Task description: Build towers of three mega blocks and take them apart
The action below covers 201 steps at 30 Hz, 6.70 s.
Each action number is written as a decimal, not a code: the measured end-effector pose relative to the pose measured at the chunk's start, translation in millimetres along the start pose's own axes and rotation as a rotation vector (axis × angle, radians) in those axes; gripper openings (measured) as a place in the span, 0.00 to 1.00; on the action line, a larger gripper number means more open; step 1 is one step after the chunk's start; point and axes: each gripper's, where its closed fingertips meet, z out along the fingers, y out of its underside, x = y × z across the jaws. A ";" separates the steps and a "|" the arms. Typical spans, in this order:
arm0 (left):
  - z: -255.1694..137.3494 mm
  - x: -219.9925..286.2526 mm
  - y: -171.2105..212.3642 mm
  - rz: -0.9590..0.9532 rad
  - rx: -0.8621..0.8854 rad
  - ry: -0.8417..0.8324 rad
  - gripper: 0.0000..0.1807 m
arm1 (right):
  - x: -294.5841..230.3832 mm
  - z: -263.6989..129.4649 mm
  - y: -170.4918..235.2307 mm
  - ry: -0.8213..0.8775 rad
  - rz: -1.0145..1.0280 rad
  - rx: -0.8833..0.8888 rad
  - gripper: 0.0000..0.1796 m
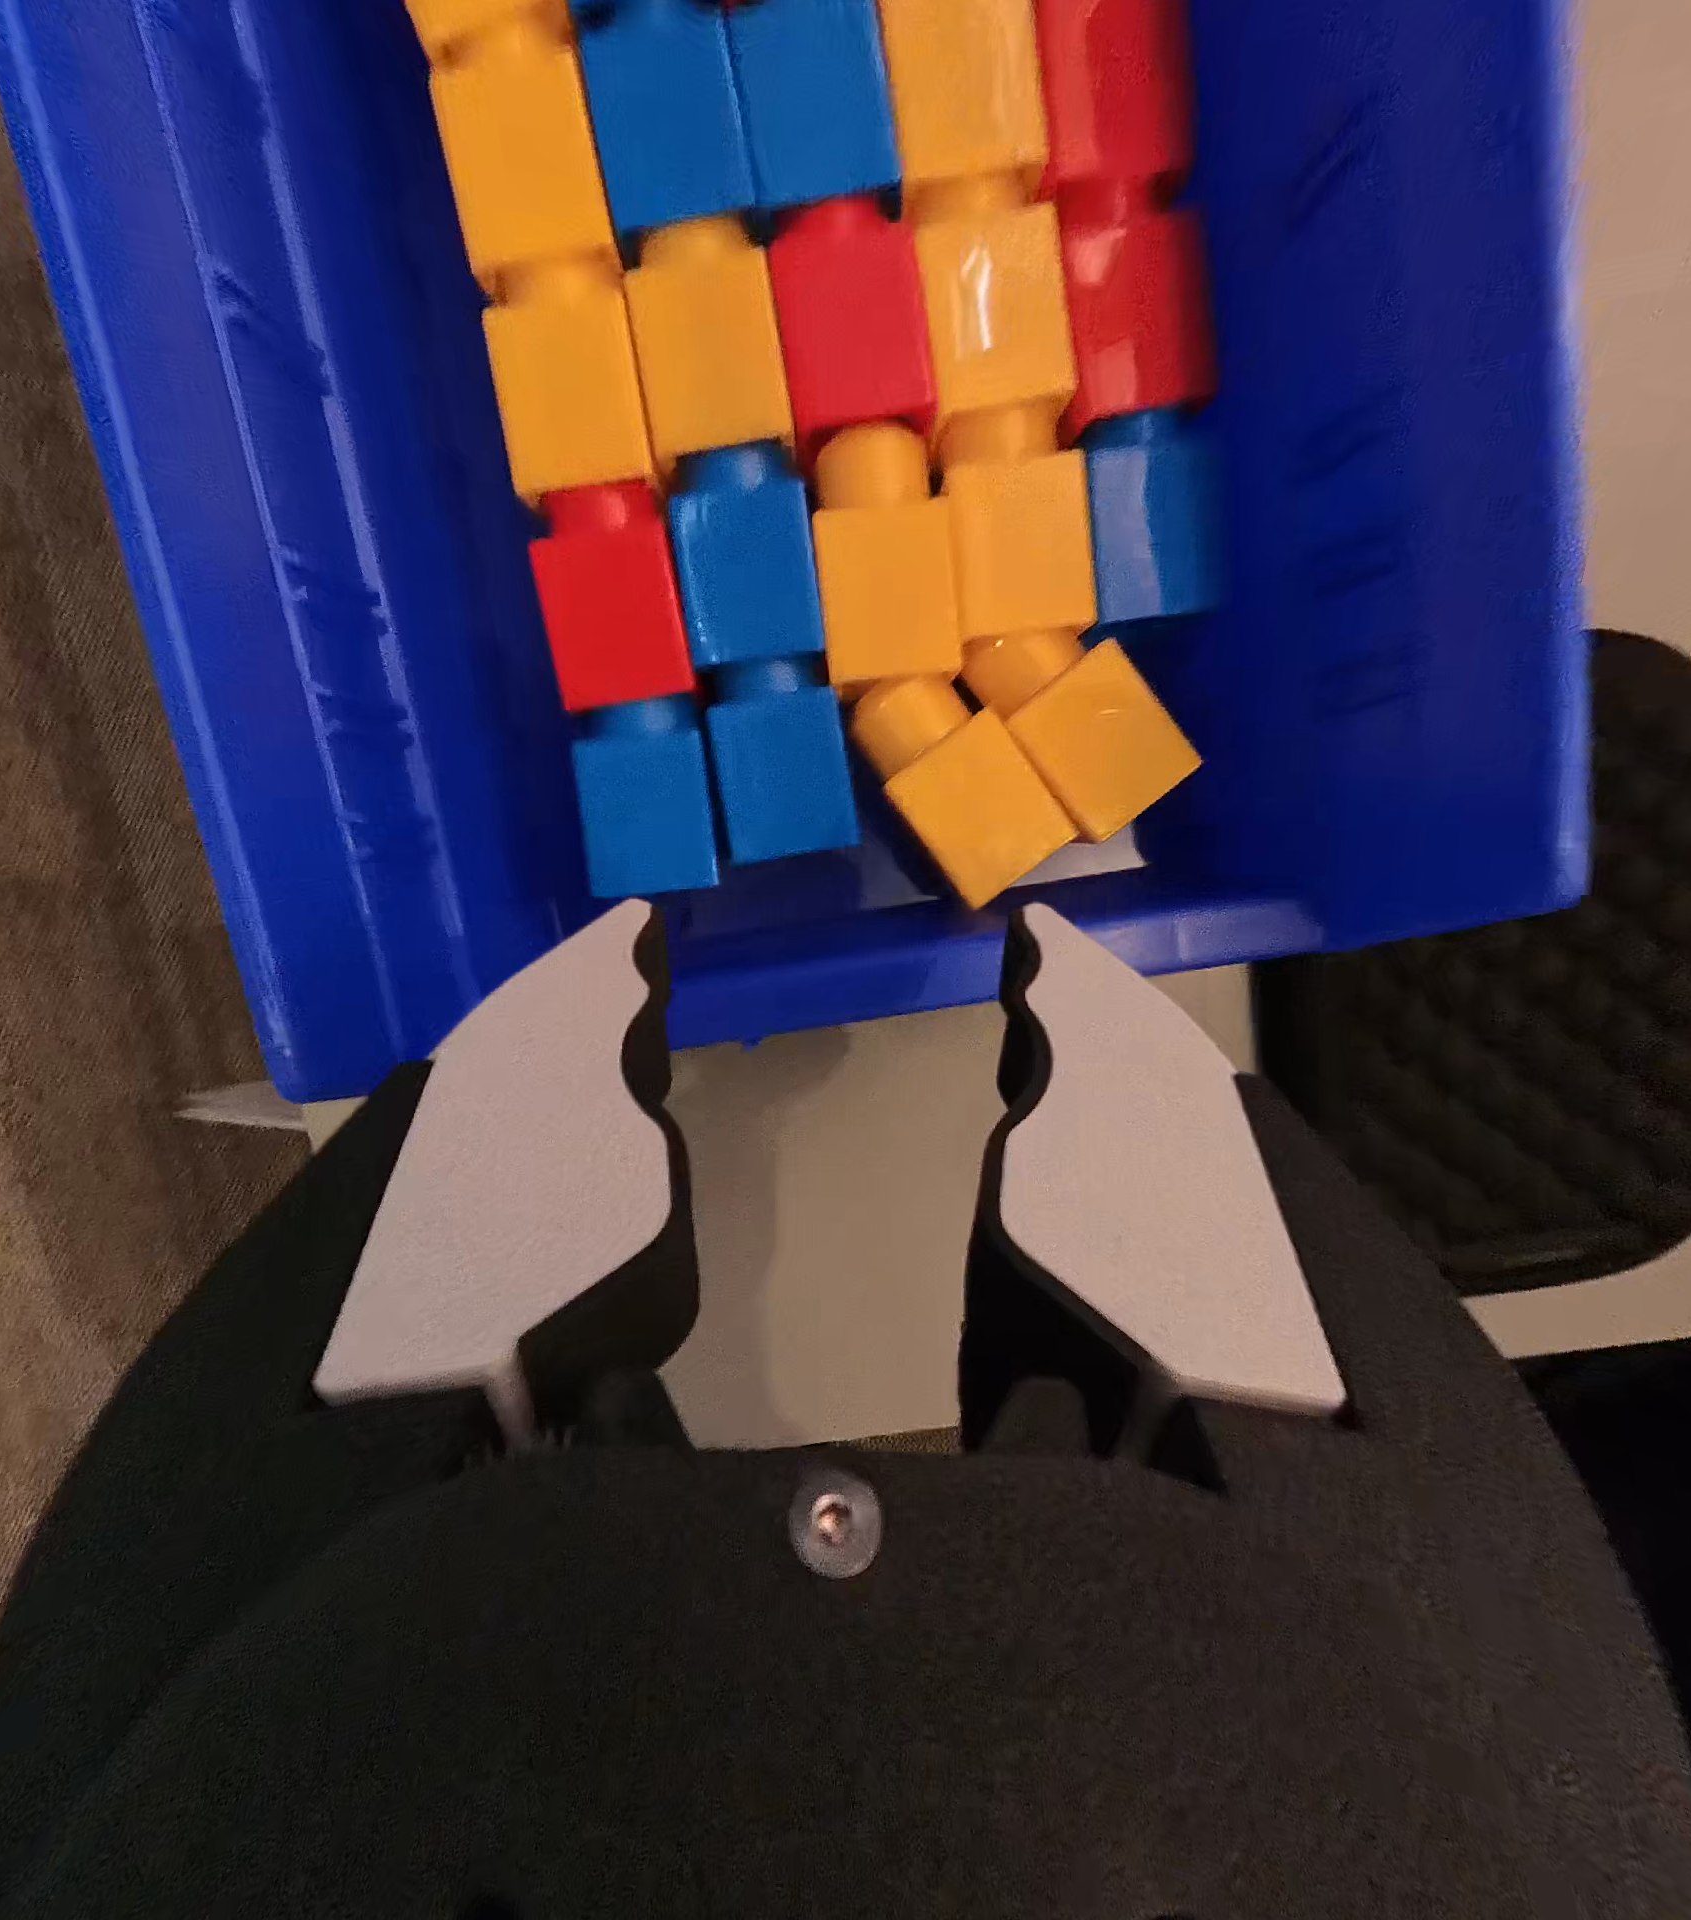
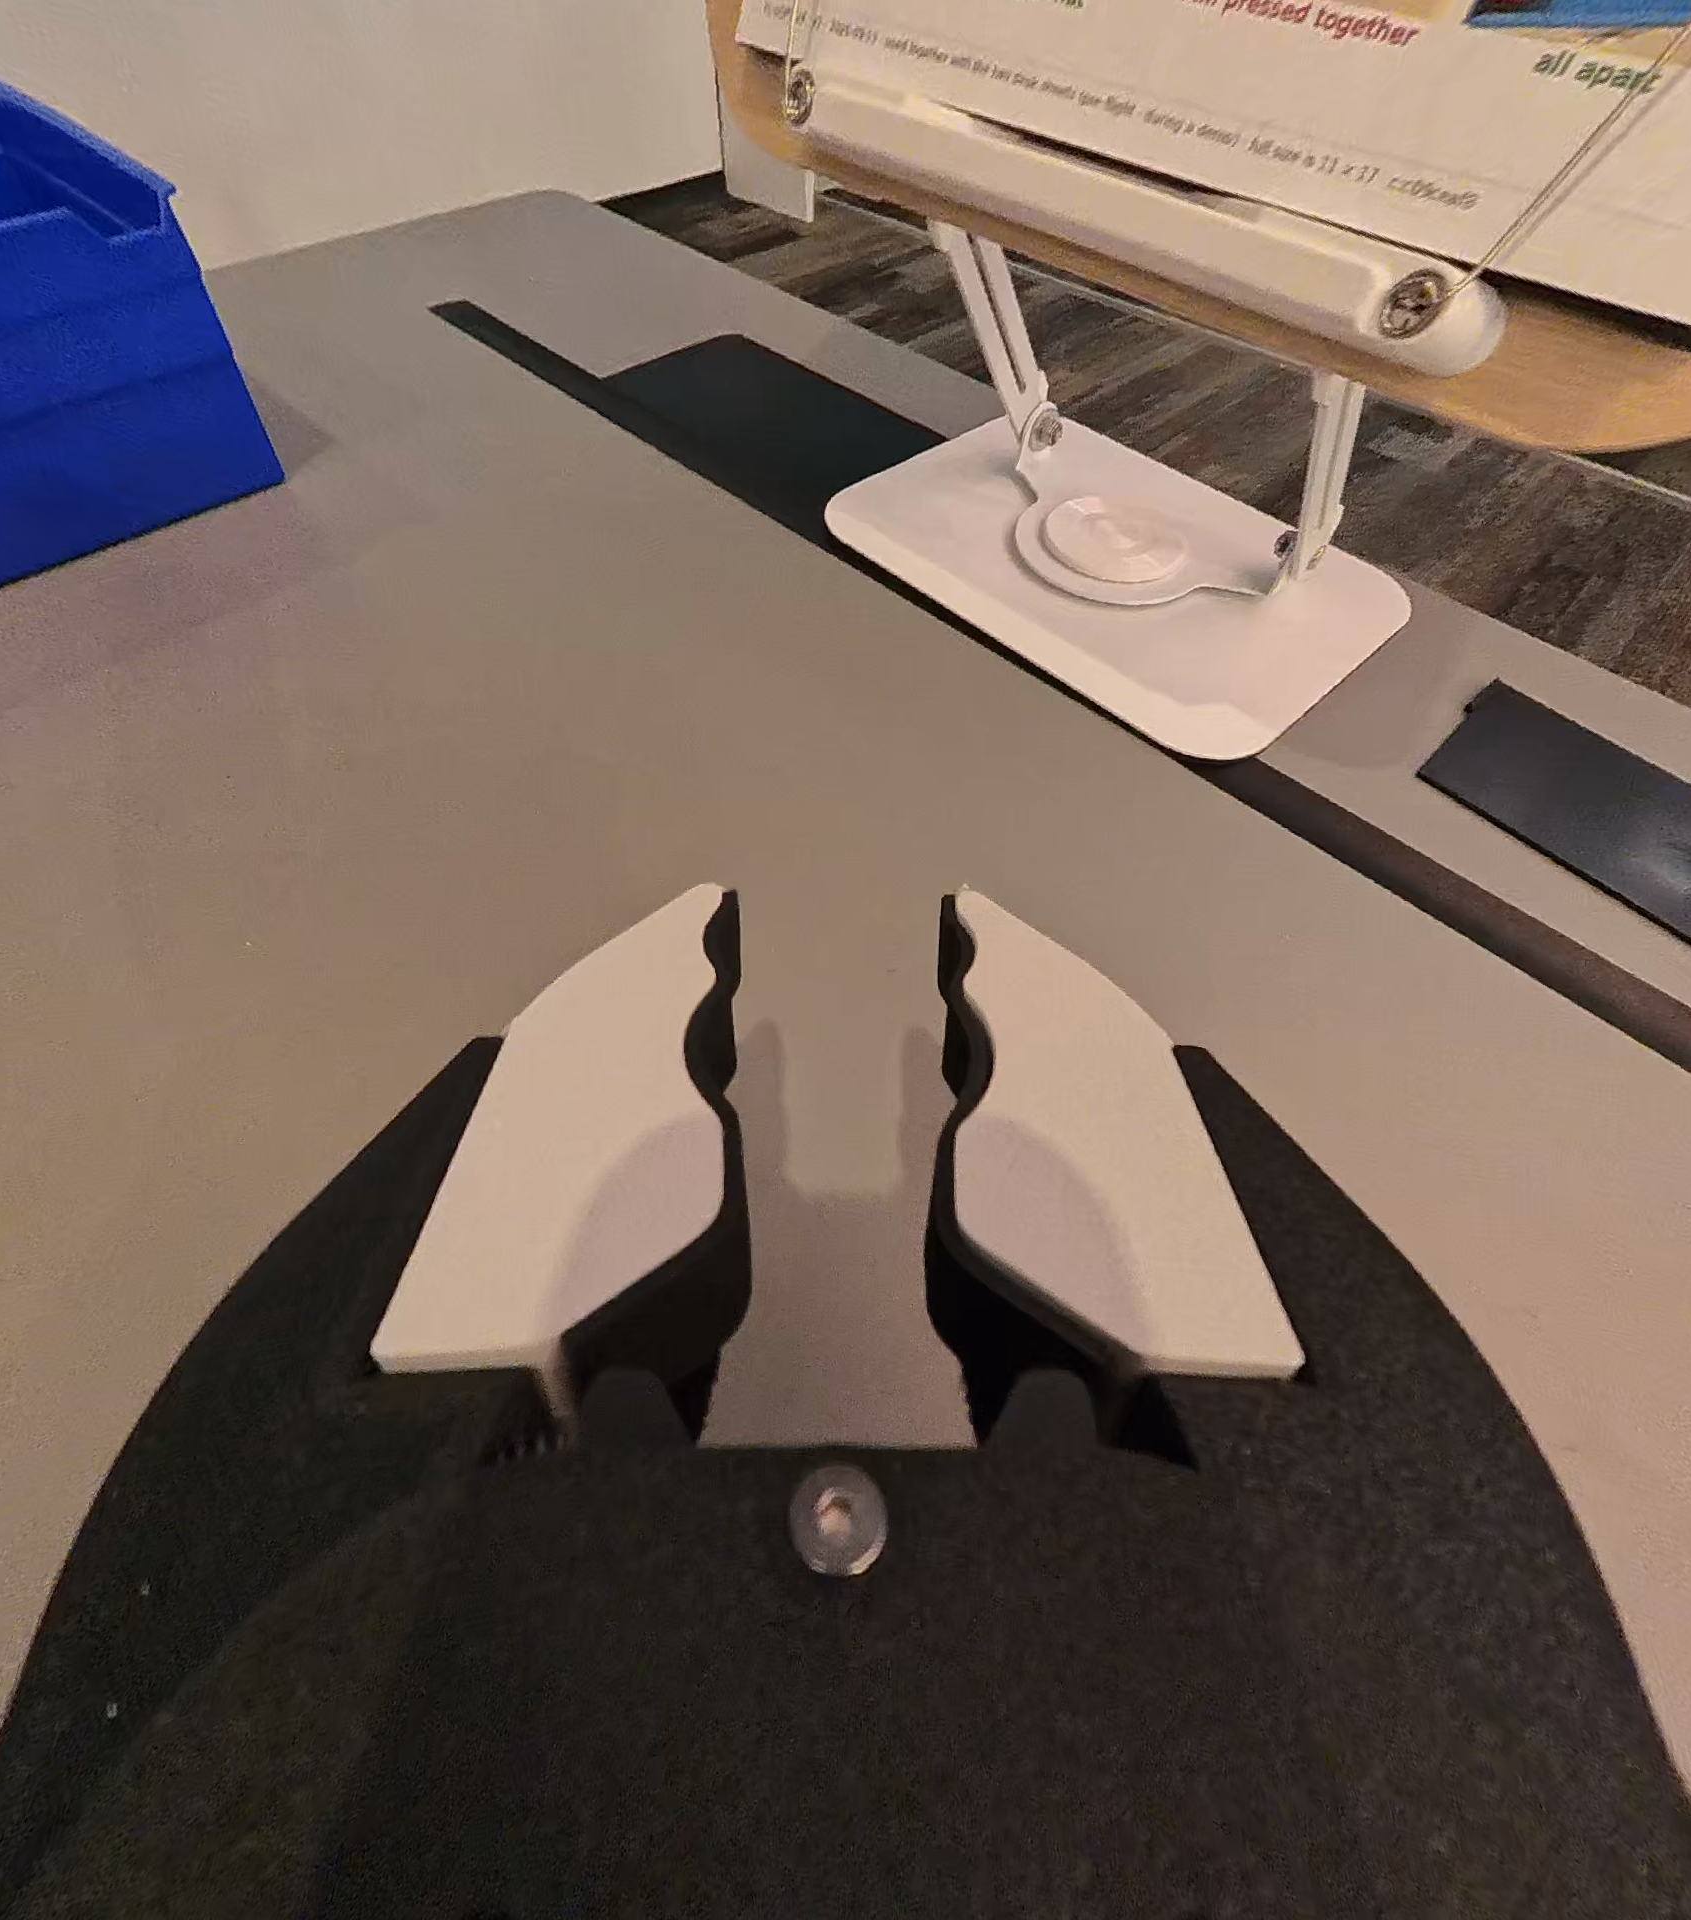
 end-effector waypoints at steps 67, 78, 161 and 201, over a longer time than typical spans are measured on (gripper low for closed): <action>60.3 24.6 16.2 -0.235 -0.375 -0.017 0.18 | 4.2 4.7 26.5 0.060 -0.145 -0.130 0.25; 31.5 28.5 1.4 -0.221 -0.301 0.040 0.18 | 8.1 4.1 30.3 0.065 -0.138 -0.140 0.25; -45.5 222.3 -115.4 0.236 0.465 0.114 0.33 | -42.8 -5.2 -11.9 -0.325 0.187 0.073 0.20; 73.4 47.9 4.3 -0.143 -0.368 -0.056 0.19 | -20.7 -6.5 2.0 -0.248 0.195 0.021 0.20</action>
